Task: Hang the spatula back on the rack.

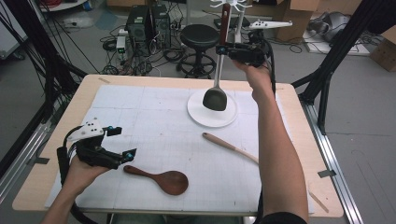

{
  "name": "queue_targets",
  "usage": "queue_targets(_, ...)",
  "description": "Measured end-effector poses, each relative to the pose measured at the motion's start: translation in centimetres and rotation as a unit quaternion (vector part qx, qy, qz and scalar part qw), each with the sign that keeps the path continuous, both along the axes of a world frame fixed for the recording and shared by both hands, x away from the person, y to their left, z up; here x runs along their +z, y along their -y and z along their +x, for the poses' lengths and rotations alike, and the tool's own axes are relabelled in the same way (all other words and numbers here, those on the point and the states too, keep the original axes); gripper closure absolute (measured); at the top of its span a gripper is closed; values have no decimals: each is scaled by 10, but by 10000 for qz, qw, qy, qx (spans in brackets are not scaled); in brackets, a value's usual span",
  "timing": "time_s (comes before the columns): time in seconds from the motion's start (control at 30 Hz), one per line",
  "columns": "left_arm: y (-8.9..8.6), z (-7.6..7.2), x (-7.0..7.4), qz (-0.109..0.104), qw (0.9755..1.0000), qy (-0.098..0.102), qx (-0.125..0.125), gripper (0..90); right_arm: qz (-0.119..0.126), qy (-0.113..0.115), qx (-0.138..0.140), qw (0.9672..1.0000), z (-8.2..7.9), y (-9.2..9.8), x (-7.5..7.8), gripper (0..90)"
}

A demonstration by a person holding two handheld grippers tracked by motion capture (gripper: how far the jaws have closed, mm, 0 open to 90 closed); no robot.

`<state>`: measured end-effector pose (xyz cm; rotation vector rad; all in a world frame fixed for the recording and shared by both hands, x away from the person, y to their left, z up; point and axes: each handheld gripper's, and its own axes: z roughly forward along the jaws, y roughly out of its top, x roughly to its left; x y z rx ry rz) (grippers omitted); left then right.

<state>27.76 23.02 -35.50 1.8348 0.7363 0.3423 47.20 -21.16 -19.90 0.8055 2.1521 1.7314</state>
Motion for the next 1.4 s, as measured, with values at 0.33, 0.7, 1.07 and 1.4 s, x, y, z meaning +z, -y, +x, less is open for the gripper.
queue_targets(0.33,-2,0,1,-59,10000,32,9,17,-55,-16,-68,10000,-5,7,0,614)
queue_targets(0.7,-3,0,1,-90,10000,-8,11,17,9,-5,42,10000,-15,17,5,687)
queue_targets(1.07,-4,-1,2,-109,9999,17,-9,17,-2,245,218,9995,-22,25,25,900)
queue_targets(1.4,-3,0,2,-144,9999,24,-22,17,151,429,170,9988,-15,38,51,900)
